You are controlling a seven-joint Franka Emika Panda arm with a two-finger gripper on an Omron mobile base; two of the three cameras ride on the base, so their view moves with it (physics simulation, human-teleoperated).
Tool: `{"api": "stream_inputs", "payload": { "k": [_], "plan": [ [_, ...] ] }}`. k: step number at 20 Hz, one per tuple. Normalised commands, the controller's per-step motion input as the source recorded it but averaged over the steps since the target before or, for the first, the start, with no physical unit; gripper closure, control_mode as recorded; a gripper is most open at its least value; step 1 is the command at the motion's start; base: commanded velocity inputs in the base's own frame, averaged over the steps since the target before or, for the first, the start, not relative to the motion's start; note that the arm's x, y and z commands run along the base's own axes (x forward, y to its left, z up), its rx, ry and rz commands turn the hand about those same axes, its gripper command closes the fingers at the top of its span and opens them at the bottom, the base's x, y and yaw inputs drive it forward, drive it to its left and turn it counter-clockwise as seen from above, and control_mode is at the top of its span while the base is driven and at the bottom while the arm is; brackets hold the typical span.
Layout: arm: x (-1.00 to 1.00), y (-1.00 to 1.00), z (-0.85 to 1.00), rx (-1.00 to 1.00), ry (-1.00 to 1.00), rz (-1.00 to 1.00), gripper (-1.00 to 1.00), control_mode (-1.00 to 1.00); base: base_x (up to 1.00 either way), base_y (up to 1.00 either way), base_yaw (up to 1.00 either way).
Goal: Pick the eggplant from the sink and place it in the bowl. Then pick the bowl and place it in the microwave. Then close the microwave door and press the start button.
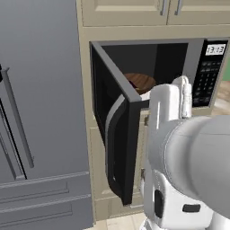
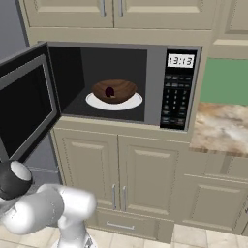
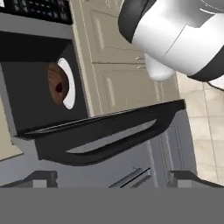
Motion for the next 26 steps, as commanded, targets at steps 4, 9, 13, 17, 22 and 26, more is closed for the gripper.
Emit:
{"api": "stream_inputs", "payload": {
  "k": [4,9,13,17,22,26],
  "plan": [
    [0.76,0.59,-0.98,-0.43,0.0,0.23,-1.0,-1.0,0.0,0.0,0.0],
    [1.0,0.23,-1.0,-0.36,0.04,0.18,-1.0,-1.0,0.0,0.0,0.0],
    [1.0,0.01,-0.94,-0.28,0.01,0.1,-1.0,-1.0,0.0,0.0,0.0],
    [0.98,-0.36,-0.74,-0.17,0.0,0.04,-1.0,-1.0,0.0,0.0,0.0],
    [0.8,-0.7,-0.28,-0.08,0.0,0.01,-1.0,-1.0,0.0,0.0,0.0],
    [0.62,-0.67,-0.17,-0.06,0.0,0.0,-1.0,-1.0,0.0,0.0,0.0]
  ]
}}
